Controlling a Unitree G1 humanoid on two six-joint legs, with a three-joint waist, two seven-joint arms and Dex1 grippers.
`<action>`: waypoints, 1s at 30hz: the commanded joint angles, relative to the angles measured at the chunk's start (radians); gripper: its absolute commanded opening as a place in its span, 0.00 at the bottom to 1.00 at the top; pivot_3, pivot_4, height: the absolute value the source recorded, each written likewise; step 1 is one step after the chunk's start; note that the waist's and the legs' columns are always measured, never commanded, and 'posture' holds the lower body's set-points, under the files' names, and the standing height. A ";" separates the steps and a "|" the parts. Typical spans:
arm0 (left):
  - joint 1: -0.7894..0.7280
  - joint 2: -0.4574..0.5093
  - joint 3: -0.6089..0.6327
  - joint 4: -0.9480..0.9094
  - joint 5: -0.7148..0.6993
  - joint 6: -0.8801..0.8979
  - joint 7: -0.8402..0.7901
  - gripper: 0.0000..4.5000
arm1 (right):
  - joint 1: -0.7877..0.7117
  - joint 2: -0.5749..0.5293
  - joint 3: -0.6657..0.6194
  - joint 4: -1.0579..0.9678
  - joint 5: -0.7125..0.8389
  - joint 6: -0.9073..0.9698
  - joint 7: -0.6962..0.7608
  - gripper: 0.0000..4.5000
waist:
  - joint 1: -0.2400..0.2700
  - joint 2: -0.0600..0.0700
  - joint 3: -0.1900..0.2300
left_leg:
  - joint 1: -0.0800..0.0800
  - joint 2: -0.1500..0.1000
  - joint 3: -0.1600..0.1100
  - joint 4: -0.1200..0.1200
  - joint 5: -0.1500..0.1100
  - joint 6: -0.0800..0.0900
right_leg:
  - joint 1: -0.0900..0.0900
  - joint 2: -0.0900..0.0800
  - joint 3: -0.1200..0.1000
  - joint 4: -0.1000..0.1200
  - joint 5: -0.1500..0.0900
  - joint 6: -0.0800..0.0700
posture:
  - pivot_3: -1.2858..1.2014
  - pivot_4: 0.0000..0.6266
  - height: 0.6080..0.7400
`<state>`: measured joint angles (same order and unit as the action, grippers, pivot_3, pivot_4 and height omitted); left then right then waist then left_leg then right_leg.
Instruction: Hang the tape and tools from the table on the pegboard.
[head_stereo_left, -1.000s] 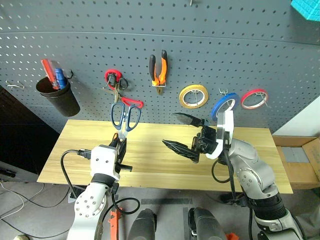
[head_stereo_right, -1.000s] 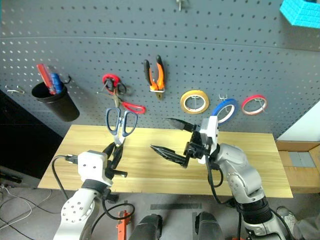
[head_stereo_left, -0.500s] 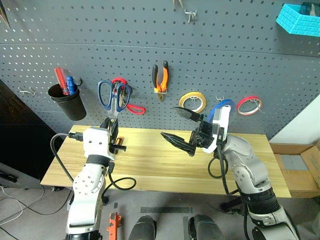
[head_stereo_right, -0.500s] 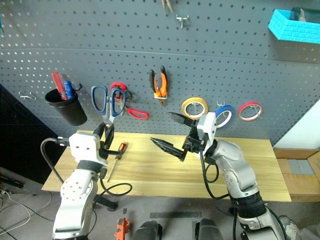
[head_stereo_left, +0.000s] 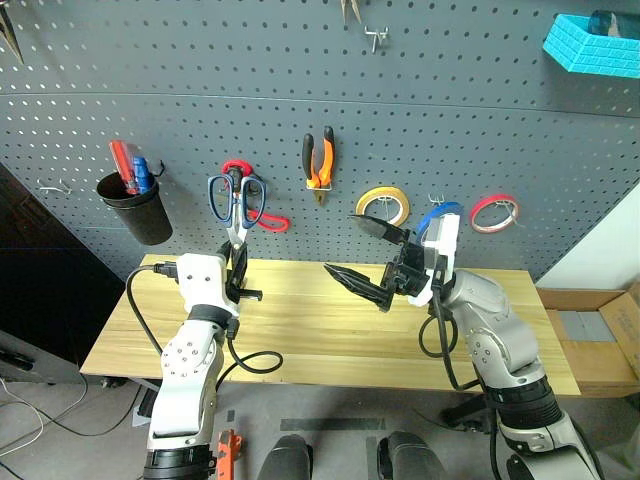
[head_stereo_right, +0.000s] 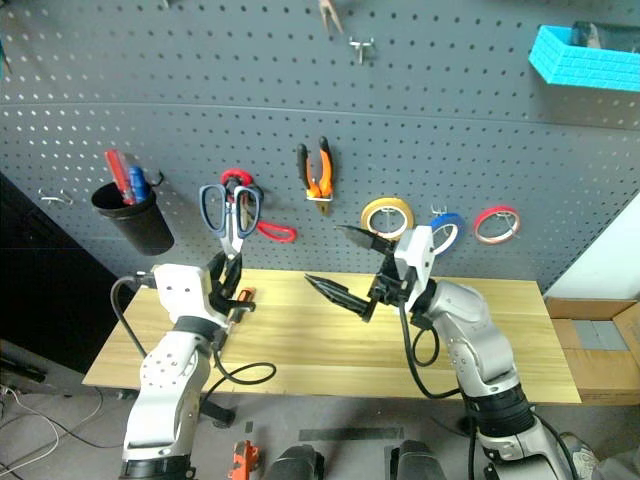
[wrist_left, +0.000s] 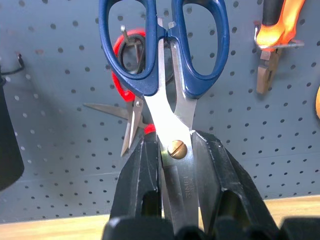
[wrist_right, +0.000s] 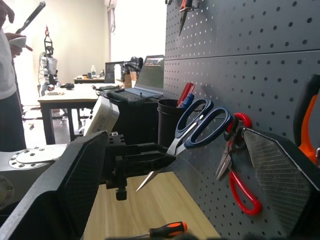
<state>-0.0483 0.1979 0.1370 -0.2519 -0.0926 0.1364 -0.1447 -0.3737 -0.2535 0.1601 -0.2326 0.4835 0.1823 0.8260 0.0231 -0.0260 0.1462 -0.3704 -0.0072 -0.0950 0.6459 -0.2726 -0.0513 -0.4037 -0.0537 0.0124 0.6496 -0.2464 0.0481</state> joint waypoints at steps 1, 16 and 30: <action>-0.019 0.002 0.016 -0.010 -0.019 0.017 0.001 0.14 | -0.005 -0.004 -0.016 -0.042 0.000 -0.015 -0.005 1.00 | 0.000 0.000 0.000 | 0.000 0.000 0.000 0.000 0.000 0.000 | 0.000 0.000 0.000 0.000 0.000 0.000 | 0.55 0.16 1.00; -0.154 0.056 0.031 0.139 -0.025 0.052 -0.010 0.14 | -0.005 -0.010 -0.007 -0.053 0.006 -0.006 0.000 1.00 | -0.001 0.000 0.000 | 0.005 0.000 0.000 0.000 0.000 0.000 | 0.005 0.001 0.001 0.001 0.000 0.000 | 0.54 0.19 1.00; -0.161 0.061 0.020 0.165 -0.034 0.095 -0.039 0.95 | 0.013 -0.022 -0.002 -0.075 0.006 0.007 -0.001 1.00 | -0.009 0.002 0.002 | 0.006 0.000 0.000 0.000 0.000 0.000 | 0.006 0.000 0.001 0.000 0.000 0.000 | 0.54 0.23 1.00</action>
<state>-0.2174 0.2504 0.1578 -0.0504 -0.1320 0.2285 -0.1862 -0.3630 -0.2688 0.1620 -0.2607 0.4840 0.1878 0.8261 0.0146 -0.0243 0.1479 -0.3643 -0.0072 -0.0952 0.6456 -0.2729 -0.0508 -0.3976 -0.0532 0.0131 0.6496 -0.2466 0.0482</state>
